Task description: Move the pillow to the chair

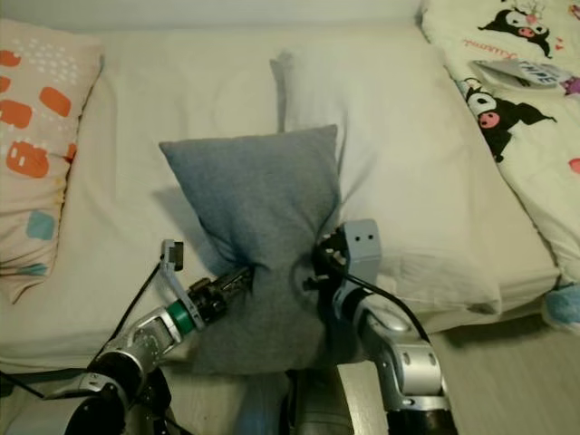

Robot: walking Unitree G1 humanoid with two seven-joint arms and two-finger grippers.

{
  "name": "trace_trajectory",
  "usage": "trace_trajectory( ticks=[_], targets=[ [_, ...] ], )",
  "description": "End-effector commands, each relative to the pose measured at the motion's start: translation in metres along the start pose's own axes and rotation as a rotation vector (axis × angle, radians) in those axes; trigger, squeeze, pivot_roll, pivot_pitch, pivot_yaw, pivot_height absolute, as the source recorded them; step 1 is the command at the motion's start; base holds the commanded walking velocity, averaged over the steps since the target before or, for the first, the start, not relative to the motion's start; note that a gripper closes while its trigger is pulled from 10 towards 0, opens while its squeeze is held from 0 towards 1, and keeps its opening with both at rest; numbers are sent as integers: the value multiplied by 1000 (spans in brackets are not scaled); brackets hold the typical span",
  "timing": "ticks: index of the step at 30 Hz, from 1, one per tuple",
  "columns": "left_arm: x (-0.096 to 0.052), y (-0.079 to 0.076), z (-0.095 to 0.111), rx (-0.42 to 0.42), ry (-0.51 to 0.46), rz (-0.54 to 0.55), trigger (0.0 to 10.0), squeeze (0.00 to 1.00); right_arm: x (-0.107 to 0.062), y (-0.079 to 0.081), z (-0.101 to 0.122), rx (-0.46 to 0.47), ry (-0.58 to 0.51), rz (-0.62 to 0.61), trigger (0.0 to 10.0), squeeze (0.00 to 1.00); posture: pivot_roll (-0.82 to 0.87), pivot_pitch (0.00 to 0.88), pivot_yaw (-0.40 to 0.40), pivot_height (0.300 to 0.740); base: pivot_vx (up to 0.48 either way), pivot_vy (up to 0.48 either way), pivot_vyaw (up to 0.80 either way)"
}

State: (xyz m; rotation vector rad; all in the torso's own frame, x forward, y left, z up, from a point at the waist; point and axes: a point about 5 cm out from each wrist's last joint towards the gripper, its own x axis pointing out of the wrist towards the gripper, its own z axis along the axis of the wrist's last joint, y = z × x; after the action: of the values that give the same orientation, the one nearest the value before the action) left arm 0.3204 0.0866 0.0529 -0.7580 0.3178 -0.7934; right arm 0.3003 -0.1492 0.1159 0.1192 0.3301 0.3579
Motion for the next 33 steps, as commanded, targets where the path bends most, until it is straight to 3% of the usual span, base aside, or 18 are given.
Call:
trace_trajectory(
  ticks=[1, 3, 9, 28, 33],
  targets=[
    [3, -1, -17, -7, 73, 39, 0, 0, 8, 24, -27, 54, 117, 110, 0, 0, -264, 210, 44, 566, 0, 0, 0],
    [-1, 5, -8, -49, 0, 104, 0, 0, 10, 25, -26, 57, 112, 114, 0, 0, -258, 207, 45, 566, 0, 0, 0],
    [-4, 9, 5, -107, -118, 123, 0, 0, 13, 26, -23, 51, 104, 121, 0, 0, -255, 197, 50, 566, 0, 0, 0],
    [1, 3, 8, -111, -164, 85, 0, 0, 20, 31, -22, 36, 101, 151, 0, 0, -236, 171, 42, 566, 0, 0, 0],
    [7, -4, 15, -58, -165, 24, 0, 0, 24, 35, -21, 55, 86, 171, 0, 0, -201, 134, 53, 566, 0, 0, 0]
  ],
)
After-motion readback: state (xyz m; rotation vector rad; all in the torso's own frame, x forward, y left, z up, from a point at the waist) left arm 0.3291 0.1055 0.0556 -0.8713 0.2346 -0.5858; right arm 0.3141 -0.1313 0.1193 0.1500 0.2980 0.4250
